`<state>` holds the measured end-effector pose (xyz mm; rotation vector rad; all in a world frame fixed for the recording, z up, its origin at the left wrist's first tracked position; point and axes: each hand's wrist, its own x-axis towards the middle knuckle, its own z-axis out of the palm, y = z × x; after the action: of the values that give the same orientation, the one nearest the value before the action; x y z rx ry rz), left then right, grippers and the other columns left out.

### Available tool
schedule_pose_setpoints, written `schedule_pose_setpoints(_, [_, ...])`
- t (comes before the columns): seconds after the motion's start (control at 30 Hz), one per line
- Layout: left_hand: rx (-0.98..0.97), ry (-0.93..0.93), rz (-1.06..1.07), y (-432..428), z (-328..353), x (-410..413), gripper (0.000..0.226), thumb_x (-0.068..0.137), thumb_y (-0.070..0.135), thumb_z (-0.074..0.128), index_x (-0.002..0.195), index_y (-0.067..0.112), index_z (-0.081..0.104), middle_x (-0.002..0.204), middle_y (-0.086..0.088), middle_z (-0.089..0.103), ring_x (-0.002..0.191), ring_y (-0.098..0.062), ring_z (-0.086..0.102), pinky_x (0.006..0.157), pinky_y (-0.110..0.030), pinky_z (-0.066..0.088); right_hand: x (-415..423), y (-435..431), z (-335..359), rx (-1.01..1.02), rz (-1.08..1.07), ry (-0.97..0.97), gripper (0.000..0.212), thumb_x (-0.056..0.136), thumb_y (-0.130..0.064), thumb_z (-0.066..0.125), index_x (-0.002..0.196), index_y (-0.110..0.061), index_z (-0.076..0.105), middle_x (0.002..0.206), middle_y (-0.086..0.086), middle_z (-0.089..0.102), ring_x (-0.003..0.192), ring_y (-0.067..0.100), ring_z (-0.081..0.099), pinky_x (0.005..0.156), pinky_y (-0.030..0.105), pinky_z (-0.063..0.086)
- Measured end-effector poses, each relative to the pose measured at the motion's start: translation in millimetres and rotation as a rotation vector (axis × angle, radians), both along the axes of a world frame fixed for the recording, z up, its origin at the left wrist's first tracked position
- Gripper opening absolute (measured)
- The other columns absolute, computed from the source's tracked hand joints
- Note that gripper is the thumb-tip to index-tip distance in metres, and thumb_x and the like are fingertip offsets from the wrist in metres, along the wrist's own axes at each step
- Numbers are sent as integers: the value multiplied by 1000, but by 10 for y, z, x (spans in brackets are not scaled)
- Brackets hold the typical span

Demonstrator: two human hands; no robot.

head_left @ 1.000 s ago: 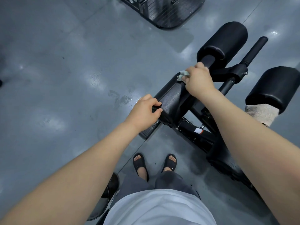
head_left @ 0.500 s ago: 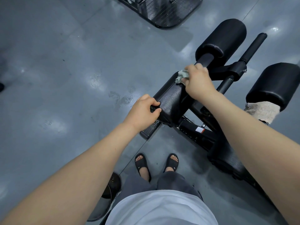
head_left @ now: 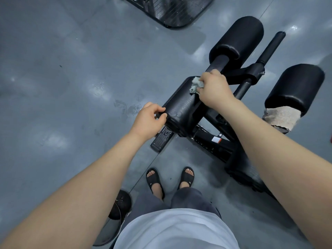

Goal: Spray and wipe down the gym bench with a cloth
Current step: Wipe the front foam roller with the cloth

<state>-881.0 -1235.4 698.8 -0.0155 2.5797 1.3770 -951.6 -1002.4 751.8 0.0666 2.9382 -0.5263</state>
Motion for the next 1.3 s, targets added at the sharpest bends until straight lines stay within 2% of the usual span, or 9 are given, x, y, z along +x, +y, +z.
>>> schedule_pose_setpoints(0.13, [24,-44,25,-56,-14,-35,10,94,16,68,99,25,69,109,-2,63,103,-13,66,101,-28,49,180,-307,-9,29,135,41,26,89,-8,56,114,-7,63,118,13,51,109,37,46,86,33,34])
schedule_pose_setpoints(0.37, [55,-87,50,-98,-52,-70,10,95,16,68,97,26,68,114,-3,65,102,-9,65,86,-2,40,593,-537,-122,-57,266,156,23,88,-9,60,109,-10,70,113,7,56,103,33,50,74,29,32])
schedule_pose_setpoints(0.5, [49,-87,42,-116,-60,-113,10,94,16,68,101,24,70,113,-1,66,99,-6,64,82,1,39,773,-554,-198,-176,257,207,26,84,-7,63,108,-13,72,107,5,60,95,32,52,79,29,39])
schedule_pose_setpoints(0.63, [40,-90,26,-114,-93,-123,12,95,17,67,106,18,71,114,-1,66,100,-7,65,86,-3,42,935,-530,-253,-229,186,214,29,83,-10,63,112,-9,67,111,8,56,101,31,50,91,35,45])
schedule_pose_setpoints(0.8, [65,-156,40,-129,-154,-140,14,98,17,62,110,16,69,109,0,69,96,-9,65,94,-21,49,1114,-499,-327,-259,123,227,29,87,-12,65,115,-3,63,118,13,54,106,32,50,96,35,44])
schedule_pose_setpoints(0.87, [112,-206,66,-132,-188,-133,11,99,17,60,105,18,68,99,1,71,92,-13,67,96,-33,54,1172,-483,-357,-270,101,235,29,88,-12,65,115,-3,63,118,14,52,104,32,49,96,33,42])
schedule_pose_setpoints(1.0, [156,-266,127,-144,-275,-122,11,93,26,57,91,26,68,100,-2,72,104,-27,69,98,-50,55,1296,-452,-422,-278,78,251,29,89,-9,65,118,-3,62,116,13,51,103,29,49,97,25,35])
schedule_pose_setpoints(1.17, [288,-339,206,-75,-196,-117,23,102,7,51,87,20,64,99,-2,69,97,-18,66,99,-47,56,1357,-420,-462,-261,63,269,32,91,-2,63,122,-1,61,114,15,50,101,30,49,95,25,37])
schedule_pose_setpoints(1.3, [238,-251,174,-45,-154,-68,13,94,17,55,88,24,65,101,-7,71,98,-26,69,99,-48,55,1241,-443,-451,-231,33,310,34,87,8,58,120,2,62,111,19,51,97,35,50,89,33,44])
